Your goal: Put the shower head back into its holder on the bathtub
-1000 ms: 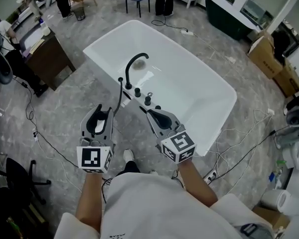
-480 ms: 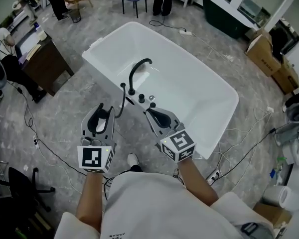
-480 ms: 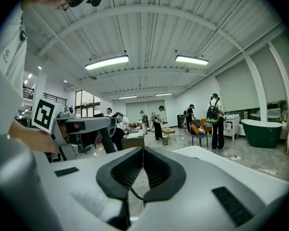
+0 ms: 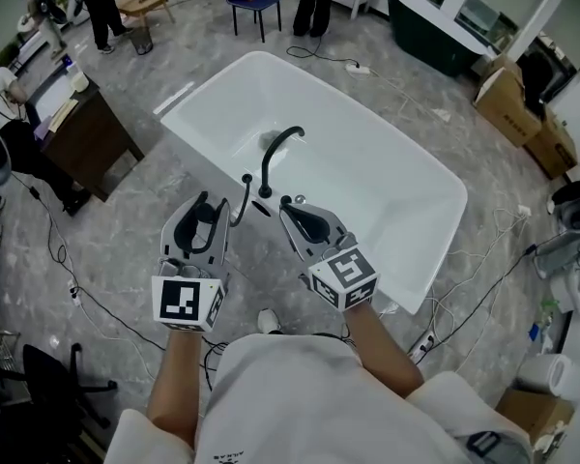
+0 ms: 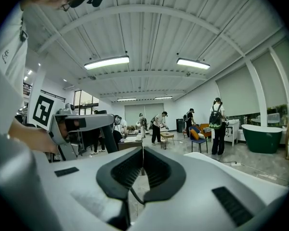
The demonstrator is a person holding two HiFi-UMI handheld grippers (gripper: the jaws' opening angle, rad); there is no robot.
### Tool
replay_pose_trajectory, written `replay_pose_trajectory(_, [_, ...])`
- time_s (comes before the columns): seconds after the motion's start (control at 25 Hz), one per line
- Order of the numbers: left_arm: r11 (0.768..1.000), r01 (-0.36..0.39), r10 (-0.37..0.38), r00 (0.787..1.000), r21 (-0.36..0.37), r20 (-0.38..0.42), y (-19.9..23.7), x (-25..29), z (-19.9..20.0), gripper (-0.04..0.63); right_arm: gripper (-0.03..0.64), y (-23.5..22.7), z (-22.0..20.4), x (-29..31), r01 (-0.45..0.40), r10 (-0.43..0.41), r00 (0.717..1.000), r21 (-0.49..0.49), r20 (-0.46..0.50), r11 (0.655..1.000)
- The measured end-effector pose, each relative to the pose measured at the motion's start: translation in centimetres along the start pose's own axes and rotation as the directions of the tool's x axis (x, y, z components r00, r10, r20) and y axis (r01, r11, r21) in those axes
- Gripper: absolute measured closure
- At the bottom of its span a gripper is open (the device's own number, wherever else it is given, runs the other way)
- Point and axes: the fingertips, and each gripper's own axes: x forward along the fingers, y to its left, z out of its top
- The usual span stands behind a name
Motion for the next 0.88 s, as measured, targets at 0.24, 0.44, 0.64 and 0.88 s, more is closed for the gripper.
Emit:
replay_pose_trajectory(0.24, [0.999, 0.045, -0.045, 0.999, 0.008, 0.020, 2.2, 1.6, 0.7, 0.462, 0.597, -0.5, 2.7, 3.3, 0.028, -0.027, 0.999, -0.029, 0.034, 0.999])
replay_pose_trajectory(0.44, [0.997, 0.072, -0.072, 0.997, 0.009, 0.031, 4.1, 3.7, 1.3, 0.462, 0.597, -0.6, 4.9, 6.2, 0.042, -0.040, 0.997, -0.037, 0.062, 0.998])
replay_pose_trajectory(0.64, [0.996, 0.094, -0.094, 0.995, 0.004, 0.039, 5.2, 5.4, 1.6, 0.462, 0.597, -0.3, 5.9, 8.1, 0.036, -0.033, 0.998, -0.048, 0.061, 0.998])
replay_pose_trajectory(0.88, [0.996, 0.092, -0.093, 0.995, 0.015, 0.047, 6.6, 7.8, 2.1, 0.462, 0.597, -1.2, 7.2, 10.0, 0.019, -0.014, 0.997, -0.060, 0.078, 0.998])
